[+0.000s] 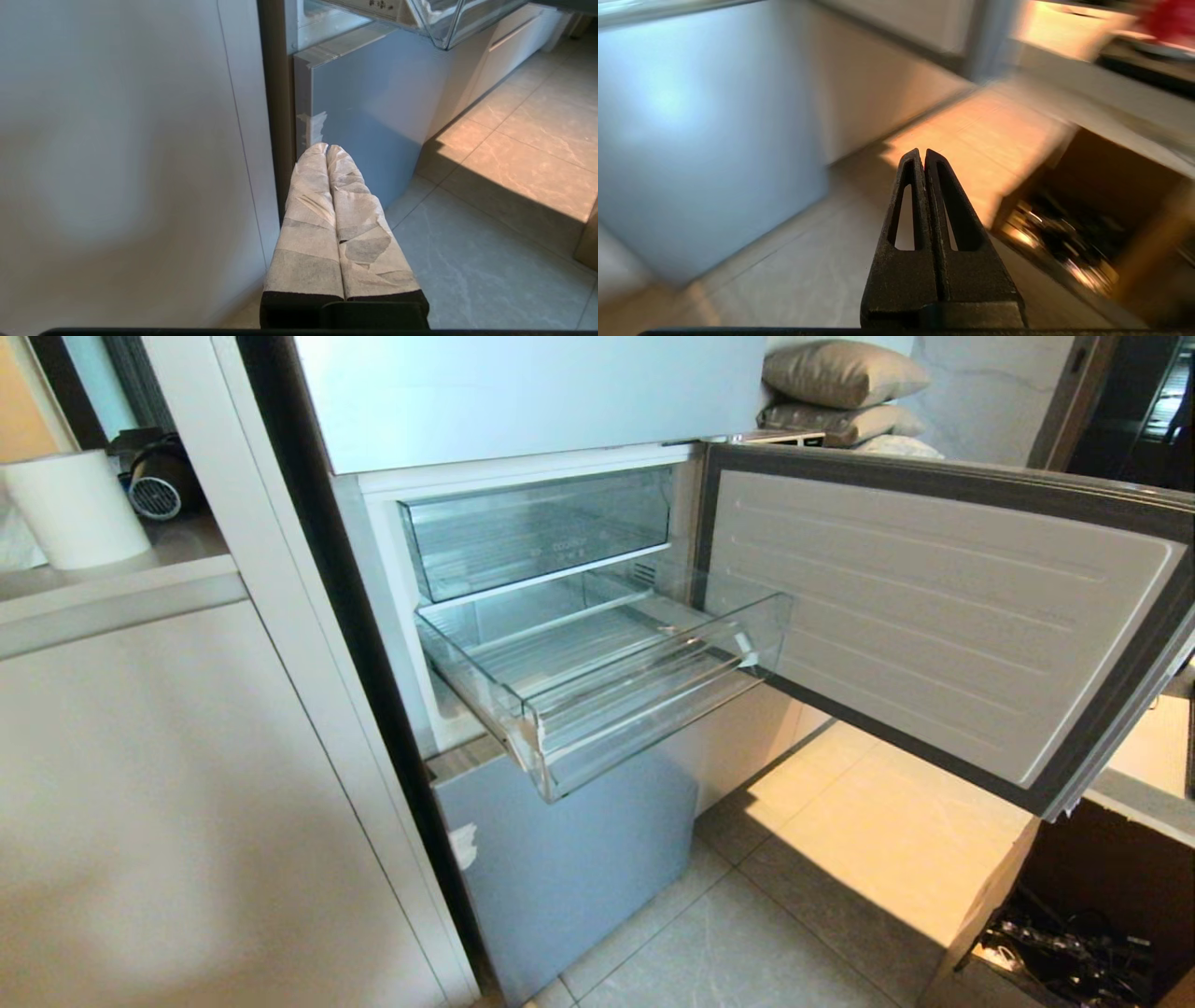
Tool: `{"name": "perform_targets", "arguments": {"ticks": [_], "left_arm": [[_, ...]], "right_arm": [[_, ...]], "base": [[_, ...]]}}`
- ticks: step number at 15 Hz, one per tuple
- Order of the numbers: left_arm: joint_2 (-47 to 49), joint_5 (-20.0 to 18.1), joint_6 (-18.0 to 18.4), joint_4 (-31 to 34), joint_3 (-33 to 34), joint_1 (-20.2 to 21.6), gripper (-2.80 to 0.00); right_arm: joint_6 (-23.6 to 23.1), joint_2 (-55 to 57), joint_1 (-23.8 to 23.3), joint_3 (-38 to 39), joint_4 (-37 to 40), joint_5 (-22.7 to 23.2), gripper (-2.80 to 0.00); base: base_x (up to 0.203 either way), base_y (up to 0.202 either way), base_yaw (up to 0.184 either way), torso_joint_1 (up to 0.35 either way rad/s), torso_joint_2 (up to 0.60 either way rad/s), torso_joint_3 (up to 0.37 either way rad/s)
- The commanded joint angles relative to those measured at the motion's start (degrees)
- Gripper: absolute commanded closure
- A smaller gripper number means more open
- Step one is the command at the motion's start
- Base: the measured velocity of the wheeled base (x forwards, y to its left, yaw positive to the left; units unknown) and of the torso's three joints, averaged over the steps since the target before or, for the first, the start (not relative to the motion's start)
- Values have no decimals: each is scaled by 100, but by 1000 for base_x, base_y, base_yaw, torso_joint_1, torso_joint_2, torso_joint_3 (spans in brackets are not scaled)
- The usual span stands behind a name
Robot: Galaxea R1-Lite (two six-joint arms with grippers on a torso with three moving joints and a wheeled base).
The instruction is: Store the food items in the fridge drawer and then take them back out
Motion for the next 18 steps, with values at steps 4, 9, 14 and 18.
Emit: {"name": "perform_targets", "arguments": {"ticks": [4,9,14,18], "left_arm": [[-11,0,0,-2,9,4,0],[-11,0,0,-2,9,4,0],[-19,0,0,-2,9,4,0],[-11,0,0,-2,9,4,0]], "right_arm": [[936,3325,-875,-1129,-120,-1010,0],[1295,5849,-3429,-2381,-1203,-185,-280],[1351,7510,-4595,-2834,-3038,29,-280],[1324,8523,-5097,-3160,-4399,58,-280]], "base": [[0,0,0,0,0,0],[0,0,0,0,0,0],[0,0,0,0,0,0],[0,0,0,0,0,0]]}}
